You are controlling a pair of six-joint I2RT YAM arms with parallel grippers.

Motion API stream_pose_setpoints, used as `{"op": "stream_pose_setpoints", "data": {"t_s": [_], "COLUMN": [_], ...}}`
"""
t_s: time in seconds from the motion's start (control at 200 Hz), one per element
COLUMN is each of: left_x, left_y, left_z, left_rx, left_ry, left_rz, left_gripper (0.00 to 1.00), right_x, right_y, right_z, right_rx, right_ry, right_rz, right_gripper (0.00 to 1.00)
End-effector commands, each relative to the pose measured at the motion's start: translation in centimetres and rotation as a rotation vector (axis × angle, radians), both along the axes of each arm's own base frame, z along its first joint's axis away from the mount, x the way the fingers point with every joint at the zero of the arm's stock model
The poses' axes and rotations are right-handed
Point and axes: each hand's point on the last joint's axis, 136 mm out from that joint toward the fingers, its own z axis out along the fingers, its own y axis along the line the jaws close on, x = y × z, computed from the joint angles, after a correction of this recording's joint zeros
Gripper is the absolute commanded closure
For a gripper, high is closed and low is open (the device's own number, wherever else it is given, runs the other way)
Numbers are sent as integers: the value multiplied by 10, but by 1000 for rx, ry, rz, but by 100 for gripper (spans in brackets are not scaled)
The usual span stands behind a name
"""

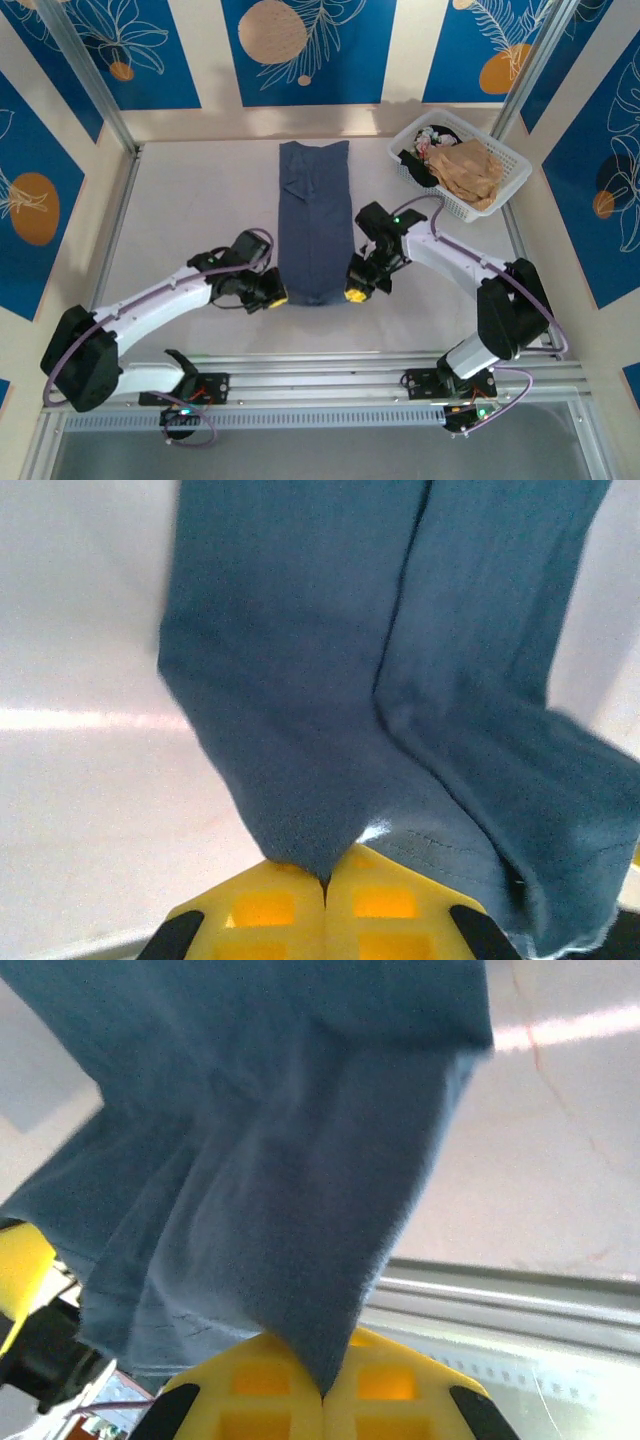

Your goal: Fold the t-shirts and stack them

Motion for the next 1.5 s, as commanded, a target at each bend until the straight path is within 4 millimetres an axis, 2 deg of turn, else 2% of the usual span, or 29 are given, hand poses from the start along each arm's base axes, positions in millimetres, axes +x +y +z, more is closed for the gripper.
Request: {"op": "stream_pose_setpoints", "data": {"t_s": [0.0,0.215,0.375,0.535,0.64,0.795,0.815,0.84,0.88,0.935,0.98,1.025,1.06,1.095,1.145,1.205,1.28,1.375,1.495], "left_x": [43,106,151,191,210,226,228,230,234,239,241,240,238,233,220,198,161,115,83], "left_y": [-6,-1,0,-1,-1,2,3,4,7,11,14,17,20,24,29,32,33,32,27], "left_z": [20,26,23,11,0,-22,-25,-27,-28,-22,-14,-4,3,10,17,16,3,-21,-44], "left_rx": [-26,-16,-12,-8,-1,25,31,38,52,75,86,99,111,130,150,147,125,74,35], "left_ry": [-86,-126,-148,-150,-138,-100,-96,-93,-92,-113,-135,-154,-171,-187,-193,-172,-106,-5,56], "left_rz": [27,72,76,83,83,91,93,95,102,114,123,133,135,140,152,170,190,236,250], "left_gripper": [100,100,100,100,100,100,100,96,84,56,41,33,32,31,30,30,30,34,34], "right_x": [27,97,140,180,202,227,231,237,244,251,258,261,263,263,259,249,227,190,144], "right_y": [-5,1,3,-2,0,-2,-1,1,4,8,5,1,-5,-10,-19,-29,-39,-47,-50], "right_z": [6,13,4,-6,-16,-34,-33,-34,-34,-29,-20,-10,-1,8,19,29,32,20,0], "right_rx": [-21,2,-2,2,16,26,37,54,84,122,120,108,101,94,74,51,35,31,48], "right_ry": [-23,-86,-96,-104,-105,-97,-108,-125,-143,-165,-206,-248,-274,-296,-323,-339,-333,-285,-232], "right_rz": [-14,-55,-71,-106,-110,-118,-114,-106,-95,-78,-64,-50,-47,-46,-50,-57,-74,-112,-154], "right_gripper": [100,100,100,100,100,100,95,86,71,59,51,45,39,38,37,37,38,40,42]}}
